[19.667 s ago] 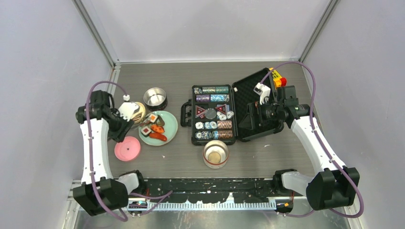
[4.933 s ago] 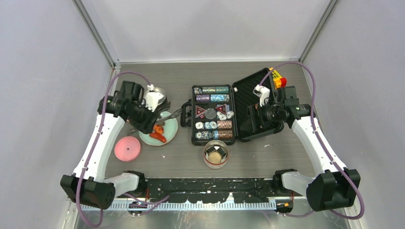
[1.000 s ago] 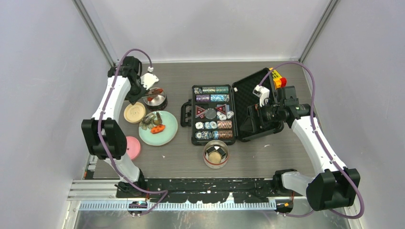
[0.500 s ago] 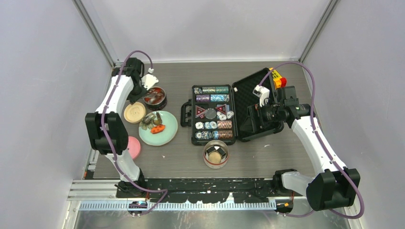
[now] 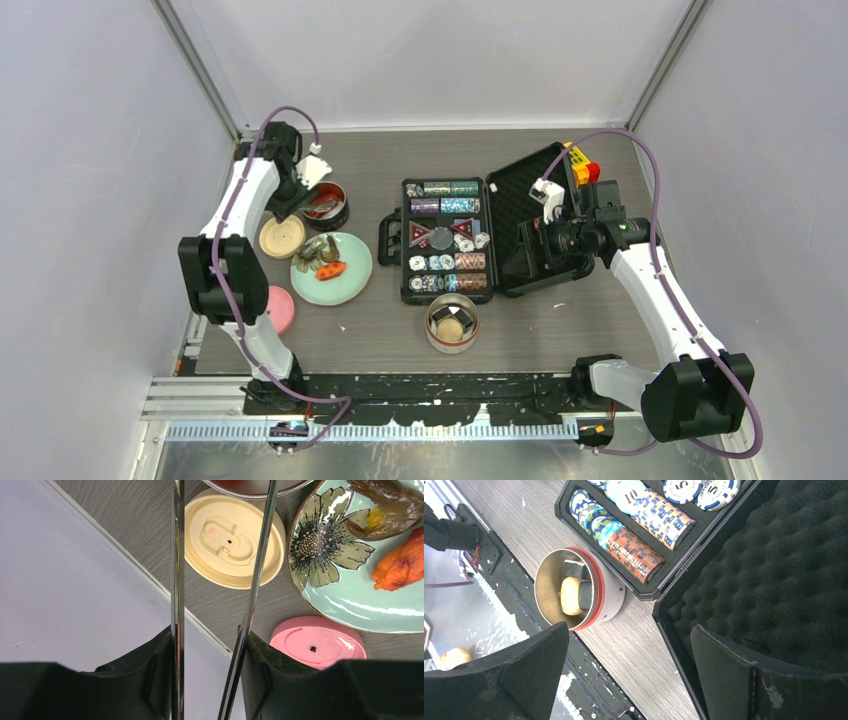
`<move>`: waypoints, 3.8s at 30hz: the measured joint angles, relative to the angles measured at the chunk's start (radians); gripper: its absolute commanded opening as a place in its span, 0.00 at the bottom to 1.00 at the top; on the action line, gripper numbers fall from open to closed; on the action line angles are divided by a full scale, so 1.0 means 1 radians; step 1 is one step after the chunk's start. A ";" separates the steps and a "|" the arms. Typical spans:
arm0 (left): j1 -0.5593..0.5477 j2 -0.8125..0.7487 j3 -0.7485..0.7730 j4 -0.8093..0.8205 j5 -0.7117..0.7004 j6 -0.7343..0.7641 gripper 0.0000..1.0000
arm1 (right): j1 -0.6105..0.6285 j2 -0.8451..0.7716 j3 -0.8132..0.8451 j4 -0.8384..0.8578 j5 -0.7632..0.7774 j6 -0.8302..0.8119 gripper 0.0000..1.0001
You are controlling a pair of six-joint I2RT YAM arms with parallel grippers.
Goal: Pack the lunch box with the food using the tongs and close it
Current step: Place the fake food in the packing box, then pick up the fake food from the plate, then place the fake food in the packing box.
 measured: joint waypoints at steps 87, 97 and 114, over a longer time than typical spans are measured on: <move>-0.028 -0.444 -0.459 -0.195 0.113 0.142 0.24 | 0.000 -0.048 -0.009 -0.001 0.018 0.000 0.96; -0.026 -0.450 -0.260 -0.262 0.161 0.115 0.17 | 0.000 -0.047 -0.009 -0.001 0.018 -0.005 0.96; 0.075 -0.082 0.123 -0.253 0.219 -0.010 0.19 | 0.000 -0.042 -0.009 -0.011 0.019 -0.019 0.96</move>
